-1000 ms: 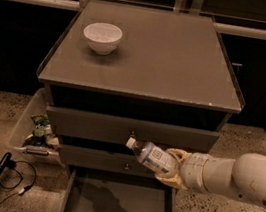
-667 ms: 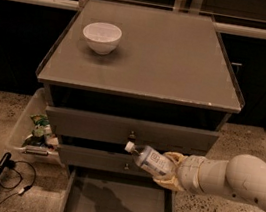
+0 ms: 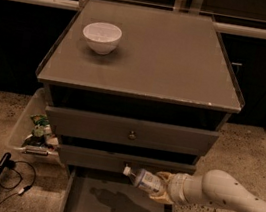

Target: Place blue plastic bottle into bottom drawer

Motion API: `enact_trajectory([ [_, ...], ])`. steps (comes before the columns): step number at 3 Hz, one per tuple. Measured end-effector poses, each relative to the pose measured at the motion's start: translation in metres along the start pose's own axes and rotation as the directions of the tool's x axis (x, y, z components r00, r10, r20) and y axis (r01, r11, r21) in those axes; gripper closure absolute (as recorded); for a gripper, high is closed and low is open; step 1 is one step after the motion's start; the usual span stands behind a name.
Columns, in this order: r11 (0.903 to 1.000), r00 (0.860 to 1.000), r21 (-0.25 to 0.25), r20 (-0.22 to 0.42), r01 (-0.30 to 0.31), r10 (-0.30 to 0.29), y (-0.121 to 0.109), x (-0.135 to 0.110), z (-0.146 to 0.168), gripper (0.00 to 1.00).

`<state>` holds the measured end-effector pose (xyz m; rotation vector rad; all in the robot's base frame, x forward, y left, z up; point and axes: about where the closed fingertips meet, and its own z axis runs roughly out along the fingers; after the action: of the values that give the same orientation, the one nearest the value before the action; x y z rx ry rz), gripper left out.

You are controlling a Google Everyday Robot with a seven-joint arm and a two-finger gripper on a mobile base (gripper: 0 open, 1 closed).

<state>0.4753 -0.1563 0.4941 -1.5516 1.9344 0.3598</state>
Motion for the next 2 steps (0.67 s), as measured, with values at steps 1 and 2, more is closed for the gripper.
enact_trajectory([
  [1, 0.997, 1.0, -0.077, -0.013, -0.001, 0.0, 0.0159, 0.0616, 0.0728, 1.0],
  [2, 0.9971, 1.0, -0.076, -0.013, 0.0, -0.001, 0.0153, 0.0612, 0.0723, 1.0],
])
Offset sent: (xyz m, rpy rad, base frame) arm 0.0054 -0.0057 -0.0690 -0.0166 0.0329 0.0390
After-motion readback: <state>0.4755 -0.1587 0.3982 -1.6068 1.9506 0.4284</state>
